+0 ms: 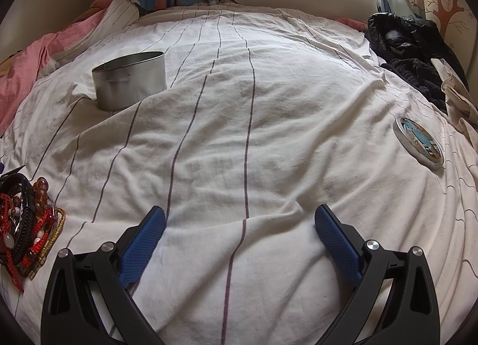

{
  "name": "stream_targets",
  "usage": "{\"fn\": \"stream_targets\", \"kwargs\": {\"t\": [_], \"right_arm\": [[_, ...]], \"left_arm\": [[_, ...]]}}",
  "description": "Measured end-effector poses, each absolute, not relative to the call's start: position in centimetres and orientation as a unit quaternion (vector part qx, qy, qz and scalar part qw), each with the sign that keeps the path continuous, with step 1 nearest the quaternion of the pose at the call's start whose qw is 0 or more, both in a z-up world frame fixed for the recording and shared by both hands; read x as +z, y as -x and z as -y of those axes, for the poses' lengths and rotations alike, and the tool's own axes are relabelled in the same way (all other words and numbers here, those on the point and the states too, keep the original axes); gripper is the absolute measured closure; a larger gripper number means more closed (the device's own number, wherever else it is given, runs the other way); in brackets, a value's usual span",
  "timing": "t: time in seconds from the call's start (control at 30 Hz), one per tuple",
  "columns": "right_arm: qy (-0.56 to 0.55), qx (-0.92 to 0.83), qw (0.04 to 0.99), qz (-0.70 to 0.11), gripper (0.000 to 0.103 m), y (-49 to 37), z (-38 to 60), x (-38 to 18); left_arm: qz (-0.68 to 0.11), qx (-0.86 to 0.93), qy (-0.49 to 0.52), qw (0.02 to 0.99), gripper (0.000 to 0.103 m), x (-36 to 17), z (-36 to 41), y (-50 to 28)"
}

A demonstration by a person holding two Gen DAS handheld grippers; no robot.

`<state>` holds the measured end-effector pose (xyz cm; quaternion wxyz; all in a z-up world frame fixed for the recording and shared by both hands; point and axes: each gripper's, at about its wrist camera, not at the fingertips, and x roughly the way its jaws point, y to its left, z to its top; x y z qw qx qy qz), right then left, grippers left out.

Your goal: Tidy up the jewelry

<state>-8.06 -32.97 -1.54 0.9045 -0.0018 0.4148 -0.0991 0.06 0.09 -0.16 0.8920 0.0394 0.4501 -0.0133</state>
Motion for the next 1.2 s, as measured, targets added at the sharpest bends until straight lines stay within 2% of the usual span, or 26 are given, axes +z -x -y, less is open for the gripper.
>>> {"fn": "stream_targets", "kwargs": {"t": [1.2], "right_arm": [[0.003, -0.101, 0.904, -0.415, 0.007, 8.0, 32.9, -1.6]], "left_arm": [[-0.450, -0.011, -0.043, 0.892, 0.006, -0.2, 1.6, 0.2]]}}
